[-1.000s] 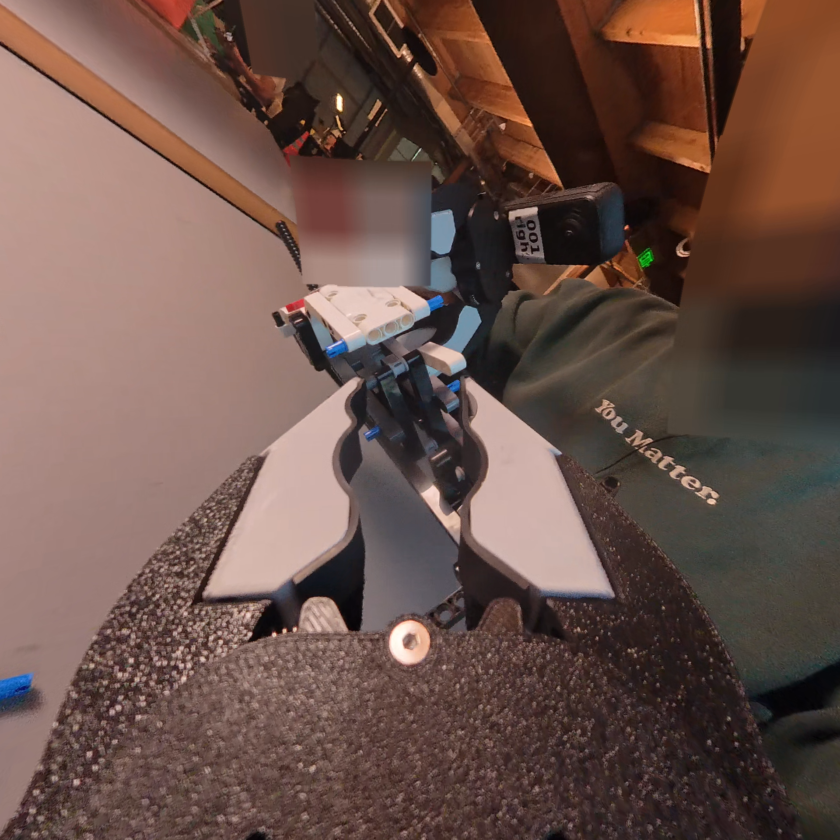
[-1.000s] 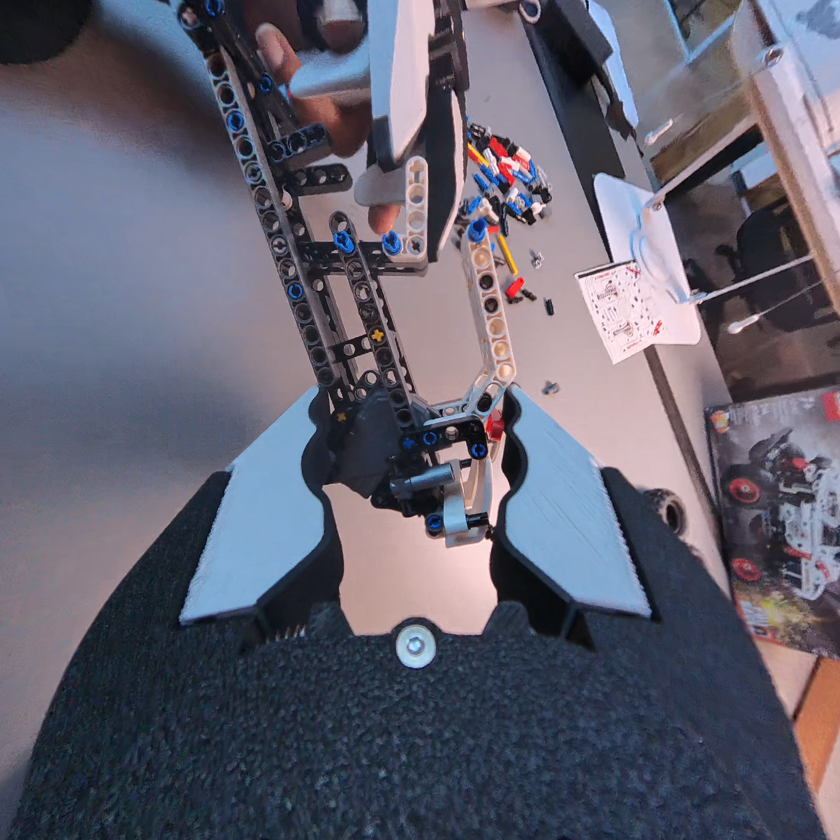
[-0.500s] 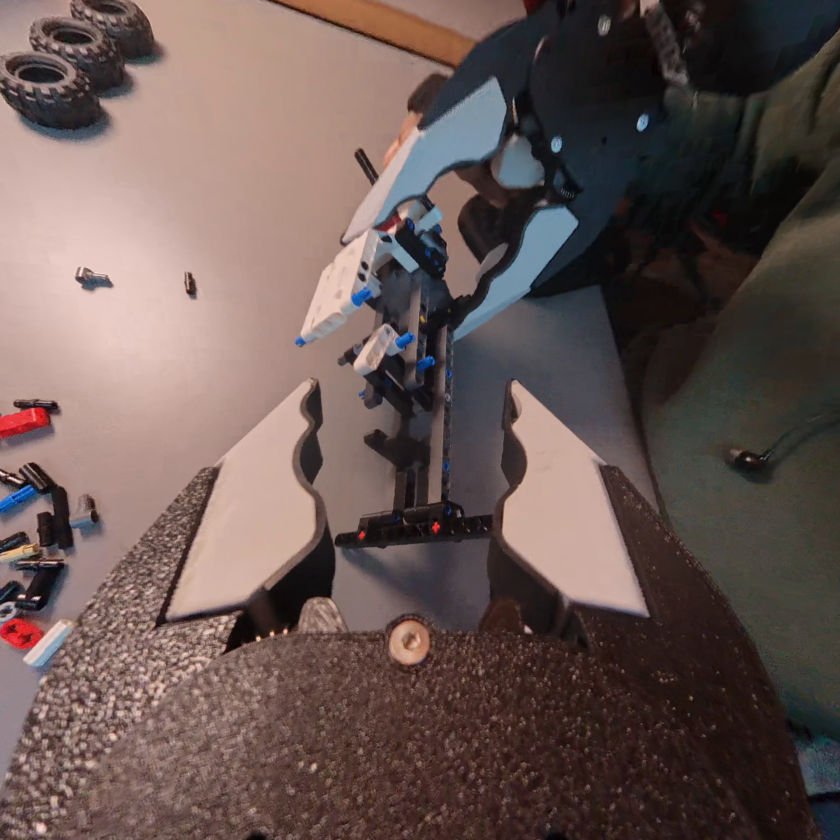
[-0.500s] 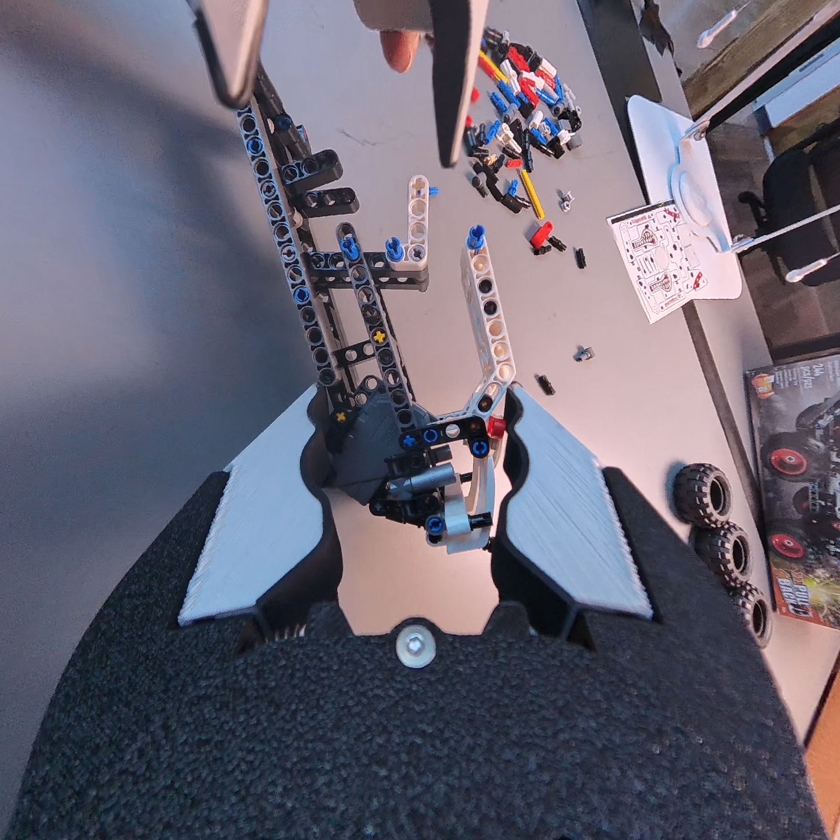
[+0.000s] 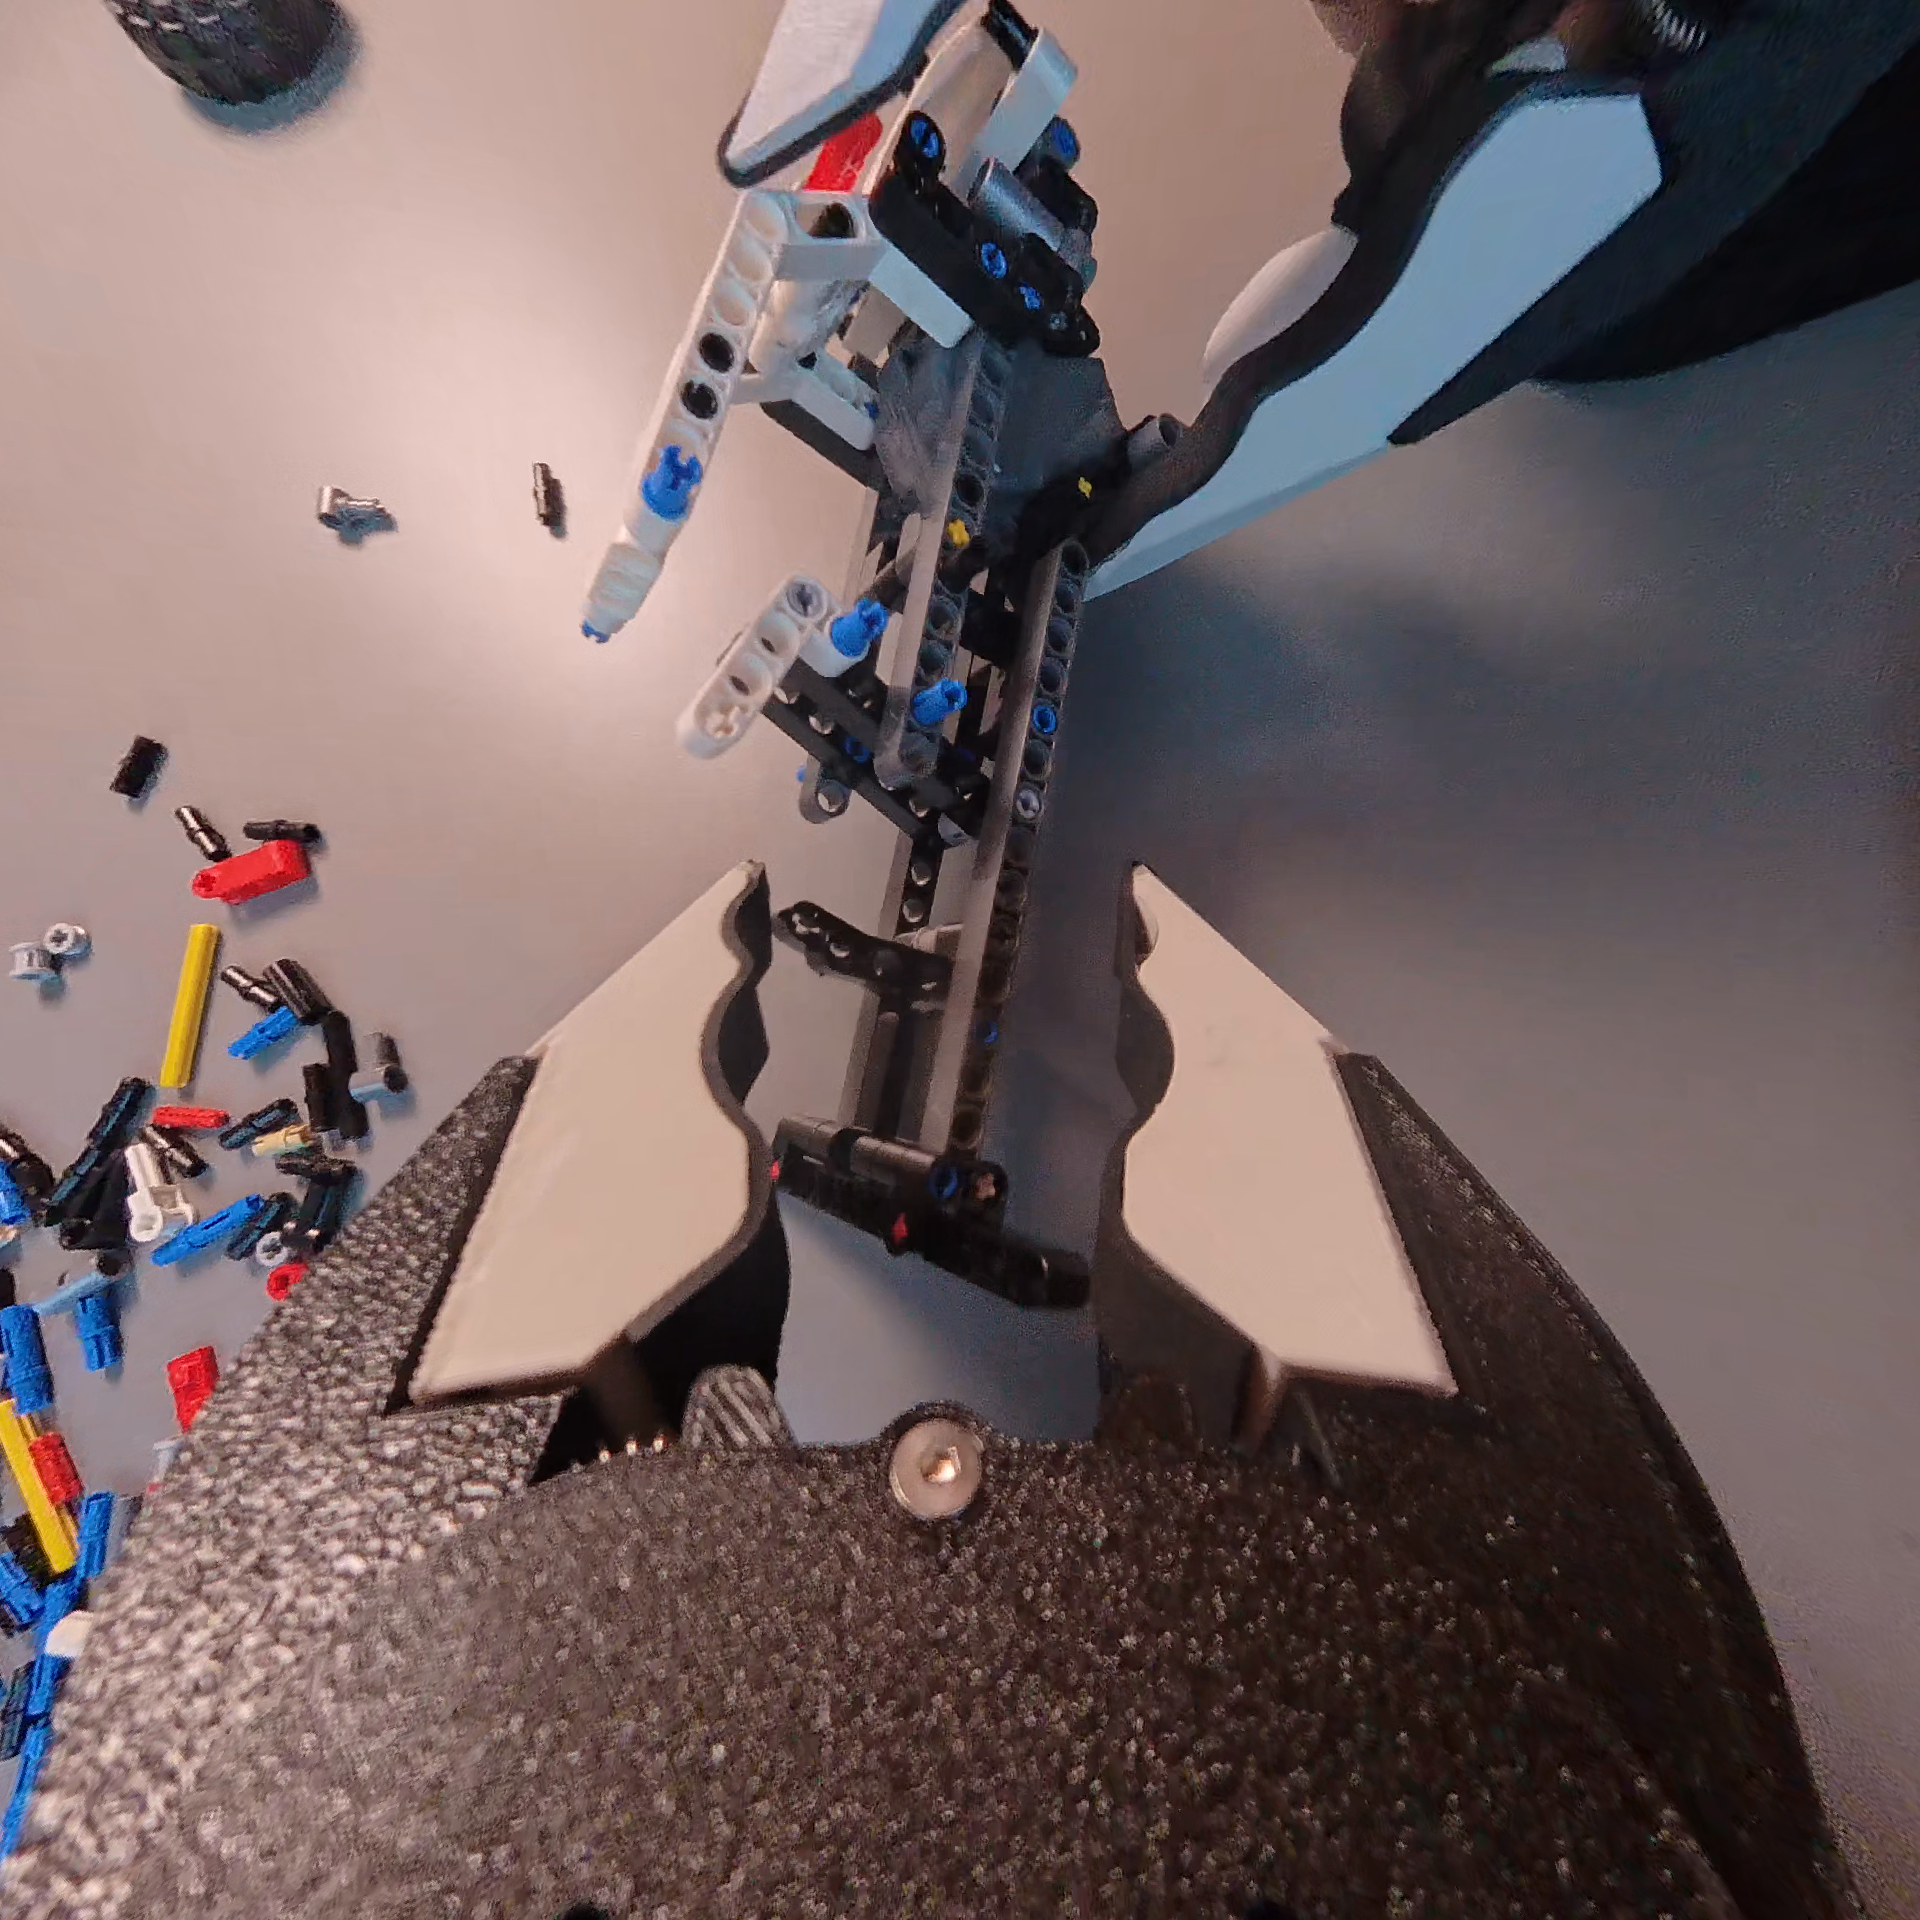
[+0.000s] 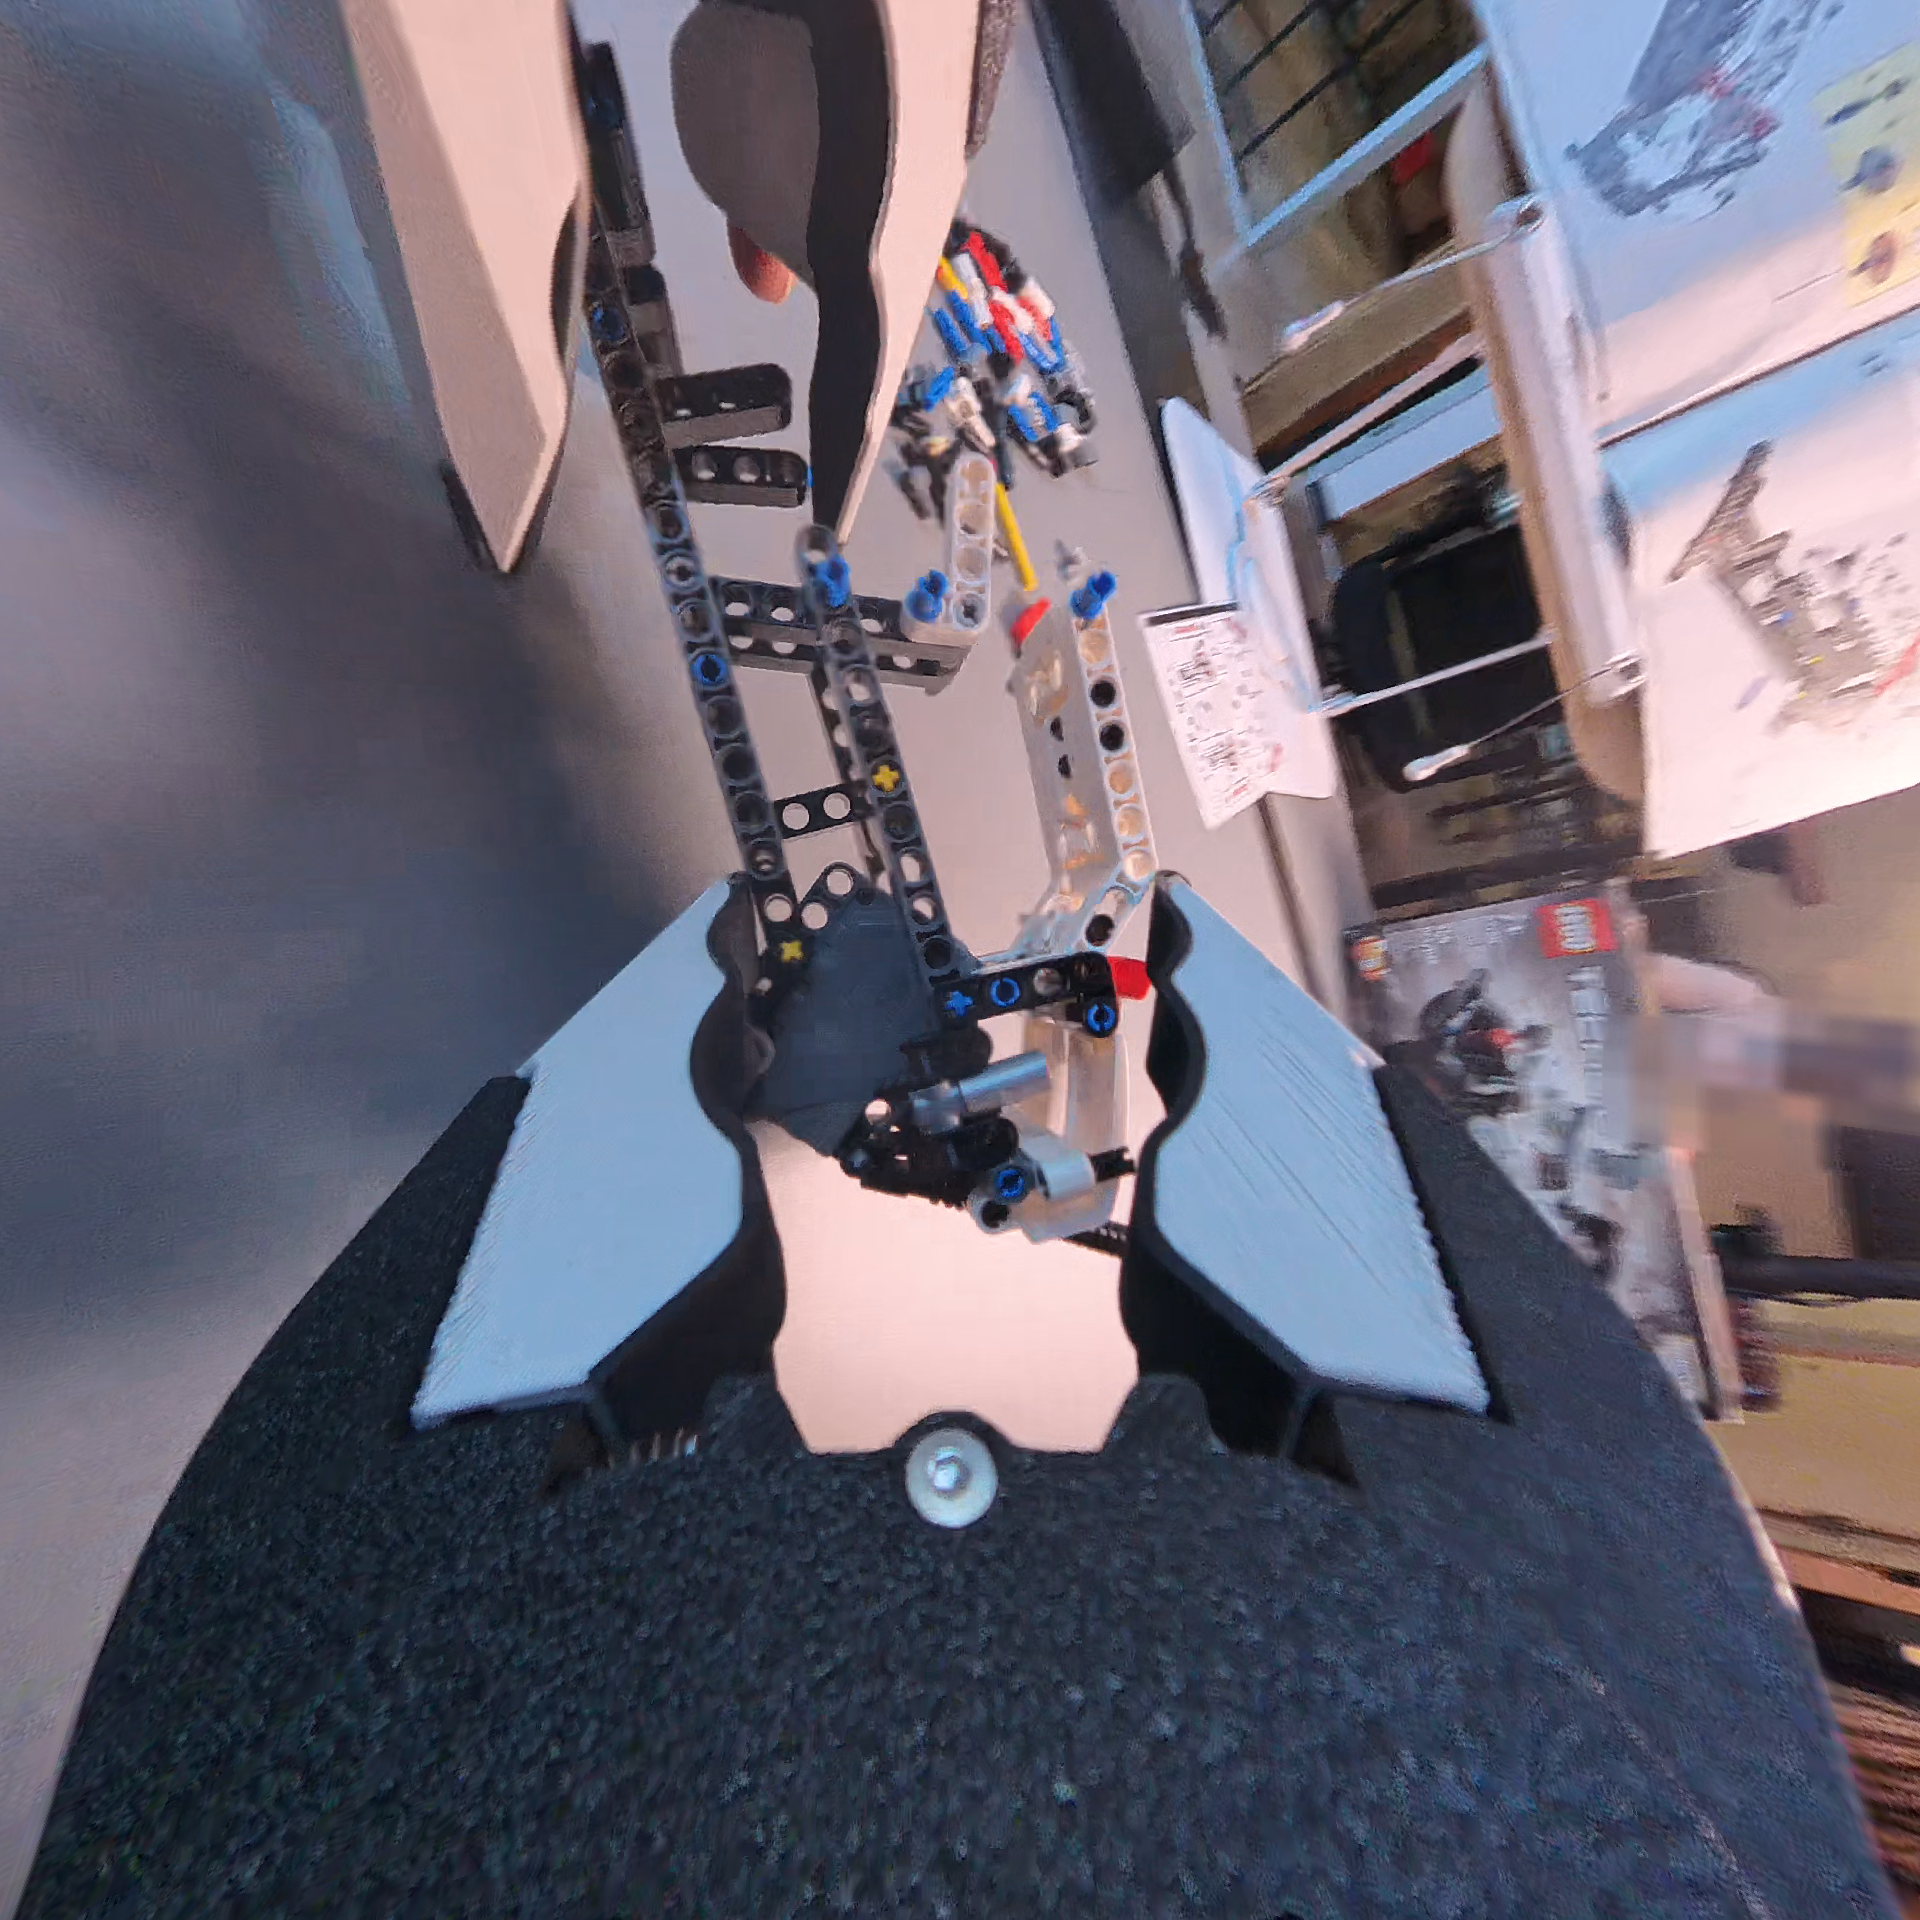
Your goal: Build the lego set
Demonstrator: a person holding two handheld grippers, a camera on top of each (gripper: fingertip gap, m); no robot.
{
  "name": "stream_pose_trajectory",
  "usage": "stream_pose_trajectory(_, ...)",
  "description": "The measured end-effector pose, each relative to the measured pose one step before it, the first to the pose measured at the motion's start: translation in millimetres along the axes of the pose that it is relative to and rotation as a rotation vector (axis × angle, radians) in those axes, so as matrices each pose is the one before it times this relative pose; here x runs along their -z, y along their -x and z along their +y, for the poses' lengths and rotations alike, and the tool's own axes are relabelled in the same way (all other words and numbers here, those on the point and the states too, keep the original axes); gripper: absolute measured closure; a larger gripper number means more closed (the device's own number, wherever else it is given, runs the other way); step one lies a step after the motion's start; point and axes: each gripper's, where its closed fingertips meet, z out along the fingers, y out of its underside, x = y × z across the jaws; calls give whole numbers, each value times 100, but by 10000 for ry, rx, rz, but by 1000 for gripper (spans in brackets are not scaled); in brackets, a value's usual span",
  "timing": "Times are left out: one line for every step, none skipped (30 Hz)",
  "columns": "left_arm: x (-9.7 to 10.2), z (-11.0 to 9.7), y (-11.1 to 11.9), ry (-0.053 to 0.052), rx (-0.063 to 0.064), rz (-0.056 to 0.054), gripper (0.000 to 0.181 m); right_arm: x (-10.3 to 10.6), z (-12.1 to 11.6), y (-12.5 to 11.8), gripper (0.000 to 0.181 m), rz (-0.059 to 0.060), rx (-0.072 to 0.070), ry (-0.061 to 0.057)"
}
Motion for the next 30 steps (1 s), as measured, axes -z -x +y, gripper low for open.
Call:
stream_pose_trajectory(195, -61, 361, -184, 231, 27, 111, -136, 50, -298, 112, 535, 774, -4)
stream_pose_trajectory(254, -34, 189, -153, 320, 182, 108, -170, 124, -15, 115, 361, 635, 63)
stream_pose_trajectory(336, -103, 213, -223, 336, 193, 106, -221, 169, 551, 113, -73, 215, 91)
stream_pose_trajectory(357, -135, 298, -276, 310, 165, 106, -208, 123, 990, 109, -426, -235, 42)
stream_pose_trajectory(213, 109, 395, -159, 306, 130, 107, -214, 200, 1028, 108, -511, -352, 47)
stream_pose_trajectory(-57, 579, 470, 129, 304, 78, 110, -171, 184, 550, 106, -244, -202, -28)
stream_pose_trajectory(-268, 801, 419, 284, 126, 3, 120, 51, -37, -27, 108, -2, 26, -112)
stream_pose_trajectory(-361, 699, 291, 261, -159, -128, 125, 179, -83, -128, 112, -87, -42, -54)
stream_pose_trajectory(-385, 536, 269, 255, -344, -275, 130, 285, -375, -276, 113, -123, -261, -197)
stream_pose_trajectory(-304, 289, 225, 205, -420, -344, 138, 350, -461, -316, 115, -222, -362, -257)
stream_pose_trajectory(-188, 7, 68, 91, -382, -248, 147, 332, -314, -346, 117, -353, -392, -177)
stream_pose_trajectory(-7, -246, -87, -53, -302, -114, 154, 334, -271, -597, 114, -334, -469, -192)
stream_pose_trajectory(102, -348, -90, -147, -281, -92, 165, 352, -203, -730, 114, -370, -569, -183)
stream_pose_trajectory(140, -311, 30, -163, -328, -161, 165, 354, -127, -426, 113, -652, -648, -133)
stream_pose_trajectory(100, -208, -71, -132, -395, -109, 166, 312, -147, -247, 108, -783, -695, -149)
stream_pose_trajectory(50, -150, -263, -104, -462, -34, 167, 241, -57, -475, 105, -620, -610, -133)
stream_pose_trajectory(-17, -109, -159, -52, -549, -173, 167, 126, 189, -473, 102, -597, -424, -20)
stream_pose_trajectory(-72, -101, -96, -5, -606, -254, 167, -18, 360, -712, 93, -380, -337, 74)
stream_pose_trajectory(-70, -140, -46, -4, -601, -301, 167, -148, 637, -363, 86, -523, -279, 258)
stream_pose_trajectory(-56, -196, 61, -21, -561, -344, 168, -273, 700, -32, 82, -583, -245, 330)
stream_pose_trajectory(-45, -209, 73, -22, -578, -349, 168, -408, 516, -353, 82, -214, -38, 219)
stream_pose_trajectory(-27, -180, 69, 18, -631, -358, 168, -487, 502, -291, 84, -108, 126, 232)
stream_pose_trajectory(13, -170, 128, 28, -624, -382, 168, -440, 386, 295, 89, -405, 35, 184)
stream_pose_trajectory(31, -78, 218, 35, -517, -373, 168, -262, -20, 727, 100, -592, -64, -39)
stream_pose_trajectory(59, 192, 270, 81, -382, -315, 167, -131, -136, 67, 103, 0, -7, -105)
stream_pose_trajectory(84, 278, 102, 13, -107, -94, 167, -1, -207, -74, 105, 257, 141, -119)
stream_pose_trajectory(154, 265, -392, -48, 253, 394, 163, 162, -198, 46, 114, 295, 299, -108)
stream_pose_trajectory(296, 195, -376, -117, 614, 533, 151, 145, 28, 181, 115, 292, 361, 27)
stream_pose_trajectory(506, 70, -173, -214, 828, 511, 140, 204, 10, 190, 115, 340, 336, 11)
stream_pose_trajectory(714, -125, -167, -337, 940, 587, 130, 197, -2, 108, 117, 436, 325, 38)
